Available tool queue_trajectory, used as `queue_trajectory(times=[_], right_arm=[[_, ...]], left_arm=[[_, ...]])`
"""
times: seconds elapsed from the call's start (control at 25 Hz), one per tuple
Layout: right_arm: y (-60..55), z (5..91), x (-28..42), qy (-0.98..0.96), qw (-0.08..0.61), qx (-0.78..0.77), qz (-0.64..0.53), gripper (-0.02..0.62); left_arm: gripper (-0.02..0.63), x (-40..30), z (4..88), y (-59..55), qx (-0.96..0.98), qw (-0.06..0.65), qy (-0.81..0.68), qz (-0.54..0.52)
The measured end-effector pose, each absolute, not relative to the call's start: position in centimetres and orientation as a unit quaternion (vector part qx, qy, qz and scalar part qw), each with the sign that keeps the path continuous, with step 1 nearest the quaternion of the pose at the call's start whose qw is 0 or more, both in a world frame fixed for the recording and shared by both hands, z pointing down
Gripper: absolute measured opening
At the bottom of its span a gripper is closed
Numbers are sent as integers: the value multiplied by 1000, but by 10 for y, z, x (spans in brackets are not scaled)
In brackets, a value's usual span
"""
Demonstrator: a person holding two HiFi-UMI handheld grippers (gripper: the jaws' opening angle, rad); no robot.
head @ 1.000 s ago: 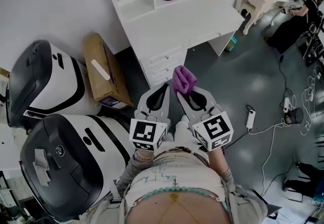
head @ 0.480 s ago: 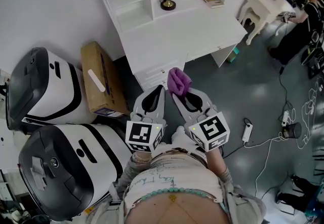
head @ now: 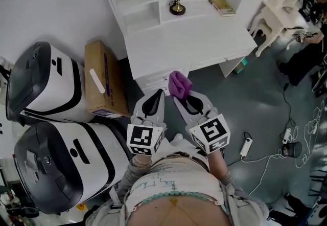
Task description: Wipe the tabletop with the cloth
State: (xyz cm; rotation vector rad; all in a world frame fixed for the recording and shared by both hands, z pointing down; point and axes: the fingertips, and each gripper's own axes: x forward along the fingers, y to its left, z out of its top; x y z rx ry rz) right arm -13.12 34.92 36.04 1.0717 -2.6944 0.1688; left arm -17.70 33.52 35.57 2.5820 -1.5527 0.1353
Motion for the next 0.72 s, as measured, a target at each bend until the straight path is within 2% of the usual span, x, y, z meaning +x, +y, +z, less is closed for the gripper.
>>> queue_trajectory(times=[0.48, 0.72], right_arm=[[285, 366, -146, -914, 131, 379, 62, 81], [239, 361, -167, -914, 115, 384, 68, 81]], left_arm=[[1, -197, 358, 264, 859, 63, -507, 41], [2, -212, 353, 215, 867, 56, -495, 31]])
